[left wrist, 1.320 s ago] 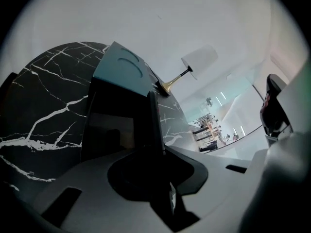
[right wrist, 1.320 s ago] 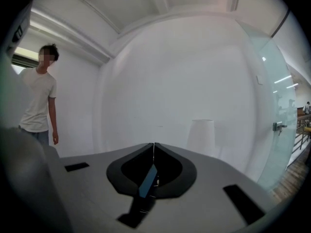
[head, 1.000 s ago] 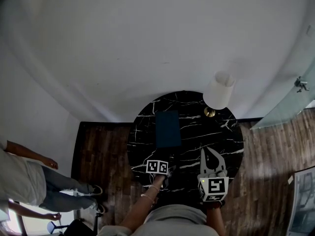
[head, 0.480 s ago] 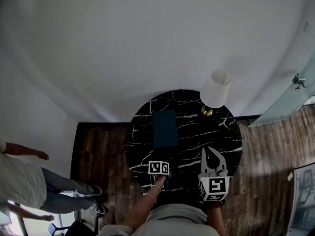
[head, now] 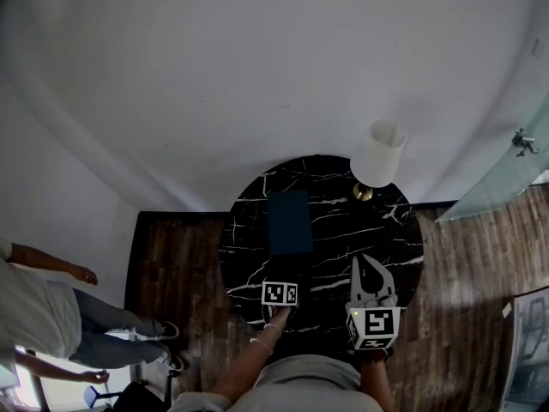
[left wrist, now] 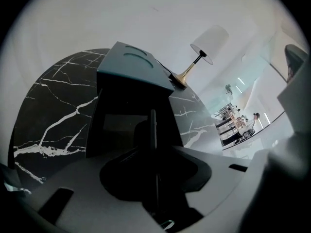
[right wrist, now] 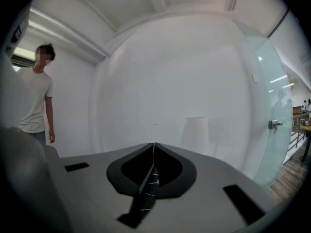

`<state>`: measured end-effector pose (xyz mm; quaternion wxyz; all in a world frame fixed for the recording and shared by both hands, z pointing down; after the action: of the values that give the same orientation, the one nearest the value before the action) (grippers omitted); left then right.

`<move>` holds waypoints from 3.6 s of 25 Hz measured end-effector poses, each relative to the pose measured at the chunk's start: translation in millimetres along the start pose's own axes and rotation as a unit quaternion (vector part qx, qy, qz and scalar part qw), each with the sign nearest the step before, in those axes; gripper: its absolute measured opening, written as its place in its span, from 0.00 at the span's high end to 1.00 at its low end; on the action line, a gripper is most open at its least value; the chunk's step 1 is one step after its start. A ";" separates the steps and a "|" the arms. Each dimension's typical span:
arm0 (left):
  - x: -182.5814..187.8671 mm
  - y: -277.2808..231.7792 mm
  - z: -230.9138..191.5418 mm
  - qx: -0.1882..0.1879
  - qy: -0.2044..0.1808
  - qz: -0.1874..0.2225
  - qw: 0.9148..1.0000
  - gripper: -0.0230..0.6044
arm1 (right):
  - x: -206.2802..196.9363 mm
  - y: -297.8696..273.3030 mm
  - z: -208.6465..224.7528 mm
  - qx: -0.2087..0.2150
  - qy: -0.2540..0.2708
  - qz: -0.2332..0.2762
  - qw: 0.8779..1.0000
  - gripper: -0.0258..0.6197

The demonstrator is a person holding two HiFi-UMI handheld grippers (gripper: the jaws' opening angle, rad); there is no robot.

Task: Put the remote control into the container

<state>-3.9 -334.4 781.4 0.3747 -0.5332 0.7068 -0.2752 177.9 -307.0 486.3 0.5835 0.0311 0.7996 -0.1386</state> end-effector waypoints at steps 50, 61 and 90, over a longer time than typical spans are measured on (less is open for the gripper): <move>51.6 246.8 172.3 -0.143 -0.198 0.385 0.890 0.95 | 24.9 5.9 -42.4 0.054 0.010 0.040 0.998 0.94; 52.4 283.3 194.2 -0.159 -0.223 0.442 0.854 0.95 | 43.2 6.8 -45.7 0.058 0.020 0.048 0.997 0.94; 47.9 280.3 202.1 -0.149 -0.238 0.435 0.856 0.95 | 49.8 8.9 -42.0 0.064 0.026 0.058 0.996 0.94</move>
<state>1.7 -299.8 434.3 0.5286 -0.2703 0.7886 0.1597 125.1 -293.1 449.6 0.5667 0.1183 0.8007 -0.1543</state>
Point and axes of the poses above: the fingertips, and each gripper's own axes: y backward along the fingers, z to its right, x out of its top, the point moved 6 cm from there along y, backward along the fingers, and after that the axes turned 15 degrees about y, right-handed, at the moved point
